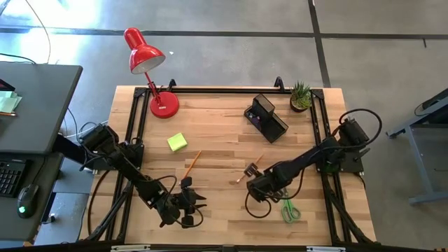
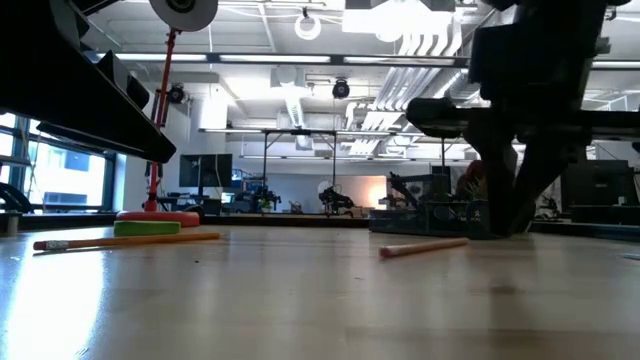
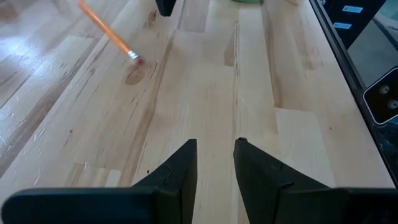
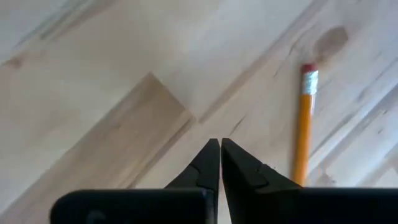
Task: Pick and place office supplies into organizer
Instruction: Put the right yellow pencil into the black desk organizer
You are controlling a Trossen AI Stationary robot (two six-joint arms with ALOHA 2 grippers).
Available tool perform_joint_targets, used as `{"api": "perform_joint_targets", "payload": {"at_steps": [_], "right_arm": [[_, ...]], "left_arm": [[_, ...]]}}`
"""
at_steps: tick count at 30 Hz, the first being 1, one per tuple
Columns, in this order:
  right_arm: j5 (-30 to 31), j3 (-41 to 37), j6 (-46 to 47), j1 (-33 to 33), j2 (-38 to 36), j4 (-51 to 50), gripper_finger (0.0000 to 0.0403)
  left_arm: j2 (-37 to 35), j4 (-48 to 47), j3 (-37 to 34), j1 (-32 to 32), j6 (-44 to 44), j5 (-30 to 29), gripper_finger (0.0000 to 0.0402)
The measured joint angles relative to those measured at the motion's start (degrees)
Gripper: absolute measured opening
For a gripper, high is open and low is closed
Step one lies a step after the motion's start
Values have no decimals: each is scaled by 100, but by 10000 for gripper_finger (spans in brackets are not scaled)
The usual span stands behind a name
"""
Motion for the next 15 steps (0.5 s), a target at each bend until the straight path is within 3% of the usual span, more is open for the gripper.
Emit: {"api": "perform_joint_targets", "payload": {"at_steps": [7, 15], "right_arm": [[415, 0, -164, -480, -4, 520, 39], [-665, 9, -780, -1897, 74, 1381, 84]], "left_arm": [[0, 0, 0, 0, 0, -22, 92], [0, 0, 0, 0, 0, -38, 92]]}}
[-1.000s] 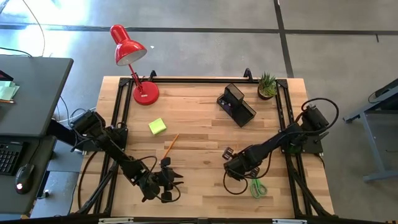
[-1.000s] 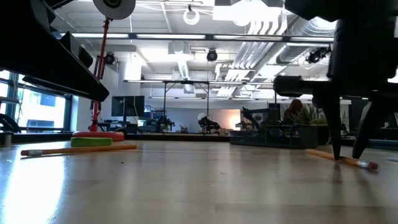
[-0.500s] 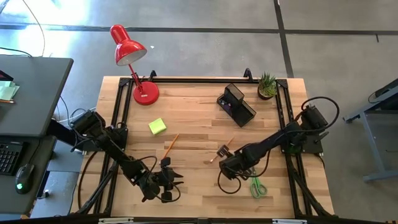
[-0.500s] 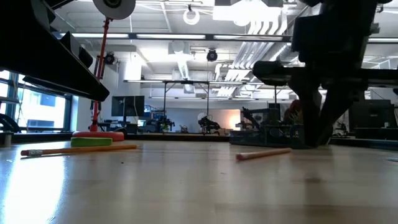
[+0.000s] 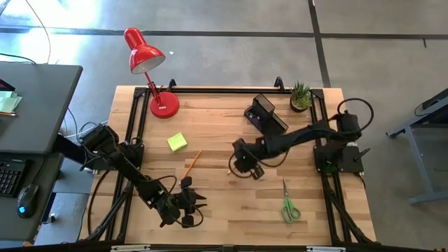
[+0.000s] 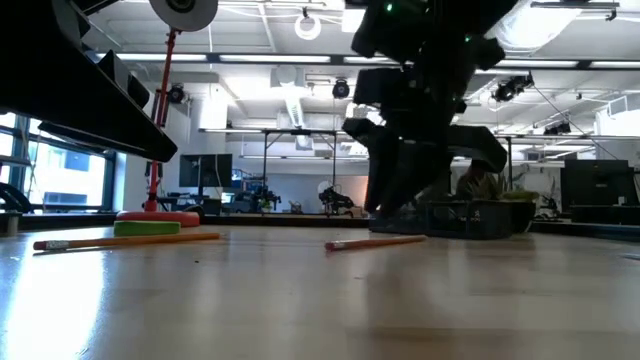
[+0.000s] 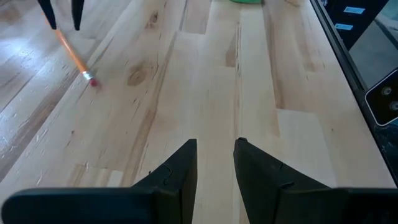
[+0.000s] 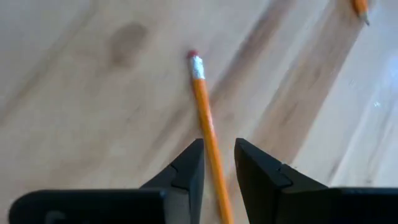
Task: Pick and place office supplies into organizer
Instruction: Put the right yellow pencil into the black desk organizer
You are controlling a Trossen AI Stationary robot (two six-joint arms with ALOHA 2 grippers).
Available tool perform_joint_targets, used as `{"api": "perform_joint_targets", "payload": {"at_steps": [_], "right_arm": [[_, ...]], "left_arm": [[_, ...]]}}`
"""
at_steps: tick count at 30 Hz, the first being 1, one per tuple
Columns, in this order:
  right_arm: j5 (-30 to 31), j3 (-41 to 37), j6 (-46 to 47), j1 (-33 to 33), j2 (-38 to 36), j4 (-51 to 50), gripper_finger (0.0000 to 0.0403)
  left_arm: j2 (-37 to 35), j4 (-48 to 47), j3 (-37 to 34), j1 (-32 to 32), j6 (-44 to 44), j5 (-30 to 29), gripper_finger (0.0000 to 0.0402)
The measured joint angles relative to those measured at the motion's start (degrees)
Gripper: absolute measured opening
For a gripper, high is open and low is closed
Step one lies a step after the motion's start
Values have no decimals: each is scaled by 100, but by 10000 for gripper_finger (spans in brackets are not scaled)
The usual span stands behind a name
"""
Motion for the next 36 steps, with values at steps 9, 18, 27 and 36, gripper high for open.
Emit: {"api": "perform_joint_targets", "payload": {"at_steps": [9, 18, 27, 36], "right_arm": [[-552, 0, -277, -730, 357, 330, 78], [-881, 2, -175, -982, 603, 510, 76], [-741, 0, 138, -883, 610, 1468, 55], [-722, 757, 1071, -885, 610, 1342, 58]], "left_arm": [[0, -112, 0, 0, -11, 16, 92], [0, -125, 0, 0, -106, 42, 92], [0, -135, 0, -11, -101, 152, 92], [0, -121, 0, 7, -99, -199, 92]]}}
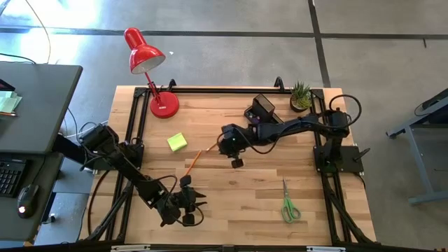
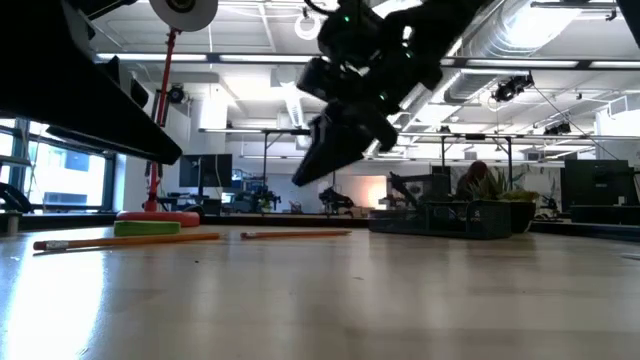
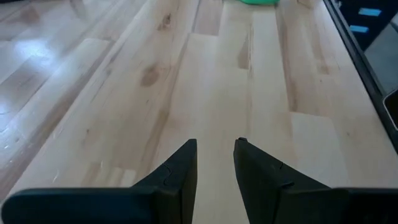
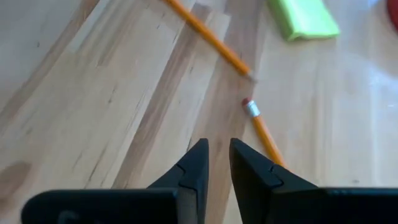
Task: Pick and place office supplies into organizer
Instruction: Put the right yellow pencil into the black desk organizer
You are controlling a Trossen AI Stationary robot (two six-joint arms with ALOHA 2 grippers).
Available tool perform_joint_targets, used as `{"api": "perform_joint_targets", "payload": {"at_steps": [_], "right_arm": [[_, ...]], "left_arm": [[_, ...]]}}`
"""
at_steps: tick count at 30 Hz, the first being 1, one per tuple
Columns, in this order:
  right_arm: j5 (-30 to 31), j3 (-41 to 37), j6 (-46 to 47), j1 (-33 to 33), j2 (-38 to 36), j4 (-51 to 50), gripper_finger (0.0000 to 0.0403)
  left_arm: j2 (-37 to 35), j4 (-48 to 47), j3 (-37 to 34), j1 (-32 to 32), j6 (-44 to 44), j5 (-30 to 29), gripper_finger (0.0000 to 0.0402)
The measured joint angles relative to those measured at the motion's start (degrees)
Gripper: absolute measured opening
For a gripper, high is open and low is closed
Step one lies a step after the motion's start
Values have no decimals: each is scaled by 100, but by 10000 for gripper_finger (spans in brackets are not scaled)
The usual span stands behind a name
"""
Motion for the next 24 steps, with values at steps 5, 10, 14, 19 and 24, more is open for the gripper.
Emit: {"api": "perform_joint_targets", "payload": {"at_steps": [5, 10, 14, 19, 24], "right_arm": [[278, 866, -50, -154, 29, -1171, 73], [173, 2126, -222, -559, 533, -2447, 78], [-107, 3064, -650, -820, 1256, -3147, 78], [-509, 4113, -1020, -1020, 2268, -4285, 78], [-592, 4864, -1206, -1010, 2924, -5162, 78]], "left_arm": [[0, 56, 11, 0, -21, -45, 92], [0, 76, 31, -4, -23, -68, 92], [0, 48, 31, -7, -120, 38, 92], [0, -6, 31, -67, -164, 297, 92], [0, -168, 33, -257, -175, 245, 92]]}}
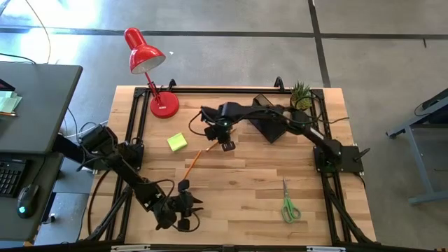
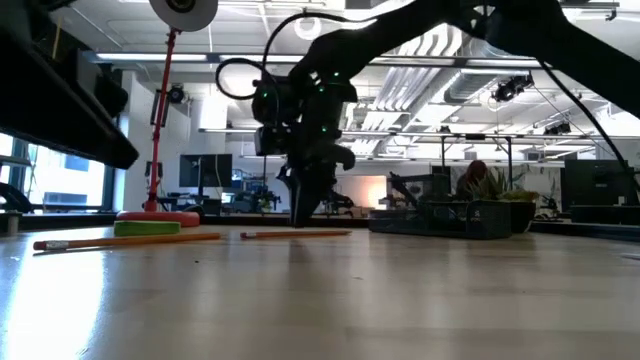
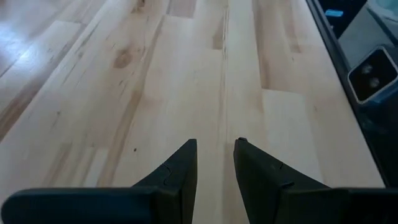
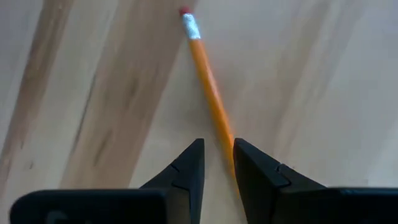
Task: Pick and place office supplies into organizer
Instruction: Put the right yellow pencil into the black desk organizer
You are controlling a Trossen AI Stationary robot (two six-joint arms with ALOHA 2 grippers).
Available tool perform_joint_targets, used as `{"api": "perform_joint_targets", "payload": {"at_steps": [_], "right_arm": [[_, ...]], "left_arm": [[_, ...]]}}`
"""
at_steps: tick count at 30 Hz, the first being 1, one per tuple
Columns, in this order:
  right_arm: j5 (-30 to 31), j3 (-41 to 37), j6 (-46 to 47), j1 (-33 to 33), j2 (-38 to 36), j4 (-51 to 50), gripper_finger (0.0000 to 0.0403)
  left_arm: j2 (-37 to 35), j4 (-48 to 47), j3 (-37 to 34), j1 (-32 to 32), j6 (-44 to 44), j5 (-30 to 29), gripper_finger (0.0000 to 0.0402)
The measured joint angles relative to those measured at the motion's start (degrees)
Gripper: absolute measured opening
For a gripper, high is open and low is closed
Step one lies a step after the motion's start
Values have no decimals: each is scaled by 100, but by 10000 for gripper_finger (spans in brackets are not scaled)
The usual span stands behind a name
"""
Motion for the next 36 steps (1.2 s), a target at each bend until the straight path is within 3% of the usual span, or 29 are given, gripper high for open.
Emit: {"api": "perform_joint_targets", "payload": {"at_steps": [4, 10, 25, 36], "right_arm": [[9, 91, -36, 123, 78, -33, 78], [529, 84, -44, 323, 77, 45, 78], [640, 246, -55, 383, 11, 23, 78], [603, 180, -67, 53, 13, -107, 78]], "left_arm": [[0, -51, 0, -30, -2, -66, 92], [0, -63, 0, -16, -50, -73, 92], [0, -61, 0, -10, -133, -92, 92], [0, -54, 0, -12, -148, -45, 92]]}}
